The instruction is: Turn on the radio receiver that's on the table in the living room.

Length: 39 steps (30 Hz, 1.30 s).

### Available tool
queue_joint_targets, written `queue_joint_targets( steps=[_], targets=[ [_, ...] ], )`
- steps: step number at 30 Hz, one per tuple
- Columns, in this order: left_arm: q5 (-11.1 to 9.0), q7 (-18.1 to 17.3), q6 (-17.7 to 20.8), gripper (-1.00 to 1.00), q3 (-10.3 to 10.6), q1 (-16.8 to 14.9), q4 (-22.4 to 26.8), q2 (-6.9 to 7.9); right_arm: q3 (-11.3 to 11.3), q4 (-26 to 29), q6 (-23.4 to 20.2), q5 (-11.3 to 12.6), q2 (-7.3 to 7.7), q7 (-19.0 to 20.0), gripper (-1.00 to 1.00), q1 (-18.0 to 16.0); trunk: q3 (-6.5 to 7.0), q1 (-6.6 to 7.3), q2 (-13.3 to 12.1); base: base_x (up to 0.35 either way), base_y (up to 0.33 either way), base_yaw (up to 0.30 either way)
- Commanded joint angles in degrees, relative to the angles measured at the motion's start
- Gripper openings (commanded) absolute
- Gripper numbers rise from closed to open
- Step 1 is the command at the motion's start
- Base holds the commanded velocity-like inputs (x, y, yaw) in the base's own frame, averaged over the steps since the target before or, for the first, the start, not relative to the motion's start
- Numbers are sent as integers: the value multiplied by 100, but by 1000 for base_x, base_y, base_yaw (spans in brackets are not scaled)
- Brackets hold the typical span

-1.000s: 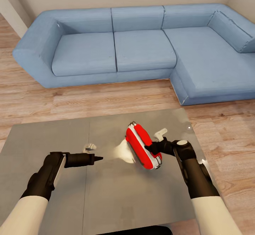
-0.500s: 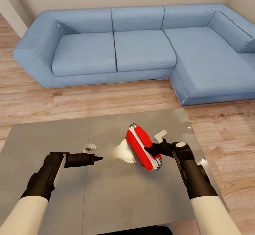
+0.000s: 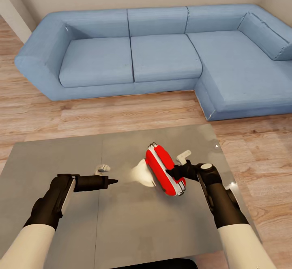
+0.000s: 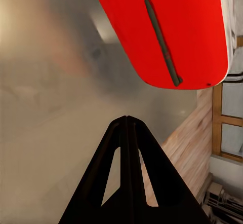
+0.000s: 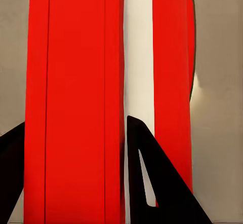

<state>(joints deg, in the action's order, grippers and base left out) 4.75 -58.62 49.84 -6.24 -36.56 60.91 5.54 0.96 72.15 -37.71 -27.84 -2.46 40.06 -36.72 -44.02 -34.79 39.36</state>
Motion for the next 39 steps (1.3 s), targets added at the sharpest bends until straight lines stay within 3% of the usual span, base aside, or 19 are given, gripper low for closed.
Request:
queue_joint_targets(
  steps=[1,11,39],
  targets=[
    [0,0,0,-100,0,0,0,0,0,-34,3,33,0,-16,-100,-2,0,0,0,0,0,0],
    [0,0,0,-100,0,0,0,0,0,-98,164,33,8,-56,-100,-2,0,0,0,0,0,0],
    [-2,-44,0,-100,0,-9,53,26,0,-114,52,-48,-16,-77,-100,-2,0,0,1,0,0,0]
  ],
)
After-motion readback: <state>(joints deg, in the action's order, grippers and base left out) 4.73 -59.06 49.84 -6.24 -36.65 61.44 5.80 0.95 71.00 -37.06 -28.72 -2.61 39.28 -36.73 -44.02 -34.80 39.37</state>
